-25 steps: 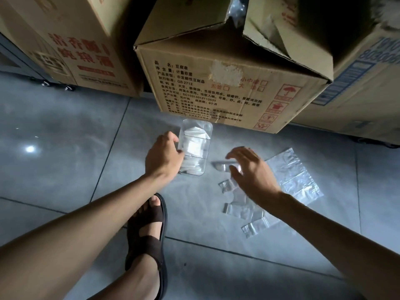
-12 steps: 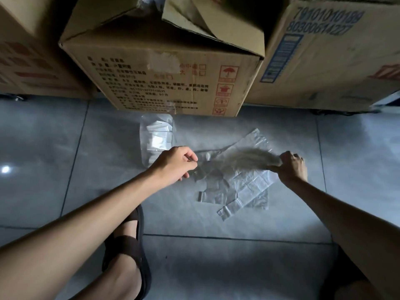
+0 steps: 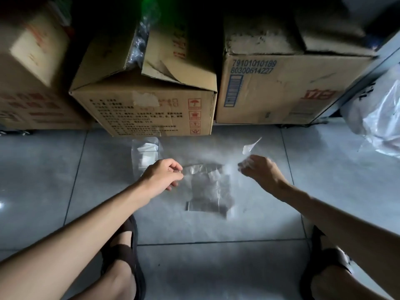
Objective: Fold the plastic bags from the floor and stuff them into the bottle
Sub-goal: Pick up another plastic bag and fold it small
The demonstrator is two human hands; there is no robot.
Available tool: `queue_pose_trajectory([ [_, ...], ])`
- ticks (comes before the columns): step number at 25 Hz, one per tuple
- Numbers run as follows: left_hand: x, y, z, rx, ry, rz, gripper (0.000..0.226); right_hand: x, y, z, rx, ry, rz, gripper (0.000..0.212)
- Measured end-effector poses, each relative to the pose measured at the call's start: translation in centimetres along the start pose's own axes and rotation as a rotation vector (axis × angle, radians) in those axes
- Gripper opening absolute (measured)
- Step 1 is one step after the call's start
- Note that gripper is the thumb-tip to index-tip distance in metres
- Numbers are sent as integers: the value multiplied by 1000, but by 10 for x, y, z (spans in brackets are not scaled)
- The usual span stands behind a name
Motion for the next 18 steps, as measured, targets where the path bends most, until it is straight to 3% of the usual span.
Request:
queue_pose_trajectory([
  [2,8,21,25,-24,64,11,20,18,22,-45,-12,-316,-150,22],
  [6,38,66,74,-76,185,60,27,69,69,-145,-68,-549,-290,20],
  [10,71,127,122,-26,545,-9,35,120,124,-228,-115,-813,-501,44],
  [13,91,170,154,-3,755,-203,56,151,159,-265,-99,-912,-529,37],
  [16,97,210,177,5,751,-411,39,173,182,-286,-113,-937,-490,33],
  [18,96,236,183,41,775,-446,26,185,193,-287,-143,-920,-370,30],
])
Point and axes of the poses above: each hand's wrist, its own y-axis away from the middle knuckle, its own x-axis out of the back of the hand, z = x × y, the point moved 3 cm from there along -y, towards the middle knuckle, and after that the axes turned 10 degrees about z, right-handed, at the moved point
